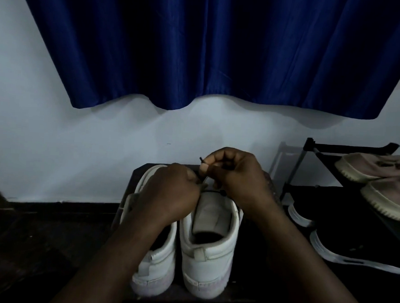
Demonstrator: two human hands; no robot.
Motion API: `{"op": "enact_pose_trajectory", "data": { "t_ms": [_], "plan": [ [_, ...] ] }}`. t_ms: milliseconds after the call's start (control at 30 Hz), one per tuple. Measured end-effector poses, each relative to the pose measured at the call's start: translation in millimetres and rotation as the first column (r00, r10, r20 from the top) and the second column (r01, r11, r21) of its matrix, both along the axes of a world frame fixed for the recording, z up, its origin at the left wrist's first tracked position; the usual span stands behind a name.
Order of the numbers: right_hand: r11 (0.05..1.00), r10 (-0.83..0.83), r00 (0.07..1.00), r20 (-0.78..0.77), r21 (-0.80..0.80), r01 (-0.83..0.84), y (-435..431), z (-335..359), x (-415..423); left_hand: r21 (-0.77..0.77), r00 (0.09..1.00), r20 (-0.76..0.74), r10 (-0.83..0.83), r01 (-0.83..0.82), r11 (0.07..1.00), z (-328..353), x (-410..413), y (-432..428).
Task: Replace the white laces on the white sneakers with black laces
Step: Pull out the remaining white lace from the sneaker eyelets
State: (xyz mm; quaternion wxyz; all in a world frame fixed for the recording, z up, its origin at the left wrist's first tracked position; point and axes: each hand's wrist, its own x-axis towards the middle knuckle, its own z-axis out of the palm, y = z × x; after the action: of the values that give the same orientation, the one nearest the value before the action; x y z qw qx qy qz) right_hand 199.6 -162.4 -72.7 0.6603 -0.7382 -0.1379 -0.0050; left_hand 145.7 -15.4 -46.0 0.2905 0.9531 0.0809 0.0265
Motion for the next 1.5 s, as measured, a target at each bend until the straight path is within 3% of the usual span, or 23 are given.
{"op": "enact_pose_trajectory", "data": {
  "t_ms": [67,200,367,600,700,767,900,1000,1067,1133,1200,1300,1400,1500],
  "plan": [
    [0.999,-0.005,1.000,0.011,0.048,0.004,-4,1,-1,-0.005,1.000,-0.003,-0.005,0.005,1.000,1,0,0],
    [0.944,0.028,0.999,-0.032,0.330,-0.016,-11,13,-6,-0.115,0.999,0.036,-0.031,0.035,0.993,0,-2,0],
    [0.960,-0.012,0.990,0.139,0.279,-0.028,-8,19,-9,-0.399,0.971,0.223,-0.084,0.170,0.901,3,-3,-2],
    [0.943,0.054,0.986,0.156,0.316,-0.102,-5,25,-21,-0.274,0.951,0.247,-0.188,0.255,0.927,15,-9,-18],
    [0.985,-0.054,0.987,0.150,0.172,0.028,-9,23,-24,-0.346,0.962,0.227,-0.152,0.226,0.911,13,-5,-15],
    [0.985,-0.151,0.979,0.139,-0.067,0.162,-19,20,-24,-0.506,0.975,0.219,-0.041,0.150,0.849,9,0,-13],
    [0.861,-0.032,0.998,-0.058,-0.508,-0.002,-37,16,-30,-0.665,0.980,0.198,0.030,0.112,0.739,4,6,-13],
    [0.837,-0.088,0.995,-0.040,-0.545,0.052,-37,12,-35,-0.721,0.950,0.274,0.149,0.100,0.686,3,9,-13],
    [0.804,-0.125,0.991,0.052,-0.580,0.132,-35,10,-37,-0.758,0.864,0.402,0.302,0.129,0.640,6,9,-9],
    [0.773,-0.143,0.983,0.118,-0.606,0.185,-33,8,-38,-0.720,0.742,0.544,0.391,0.174,0.672,11,7,-6],
    [0.755,-0.148,0.978,0.147,-0.622,0.208,-32,4,-37,-0.682,0.695,0.605,0.389,0.199,0.704,14,6,-5],
    [0.741,-0.157,0.972,0.175,-0.630,0.233,-32,2,-34,-0.575,0.806,0.544,0.232,0.157,0.803,5,8,-3],
    [0.753,-0.156,0.973,0.171,-0.617,0.229,-31,2,-35,-0.177,0.925,0.379,-0.032,0.107,0.978,-5,12,2],
    [0.776,-0.120,0.978,0.168,-0.599,0.198,-31,3,-38,-0.023,0.975,0.154,-0.162,0.168,0.986,-3,10,-5]
  ]
}}
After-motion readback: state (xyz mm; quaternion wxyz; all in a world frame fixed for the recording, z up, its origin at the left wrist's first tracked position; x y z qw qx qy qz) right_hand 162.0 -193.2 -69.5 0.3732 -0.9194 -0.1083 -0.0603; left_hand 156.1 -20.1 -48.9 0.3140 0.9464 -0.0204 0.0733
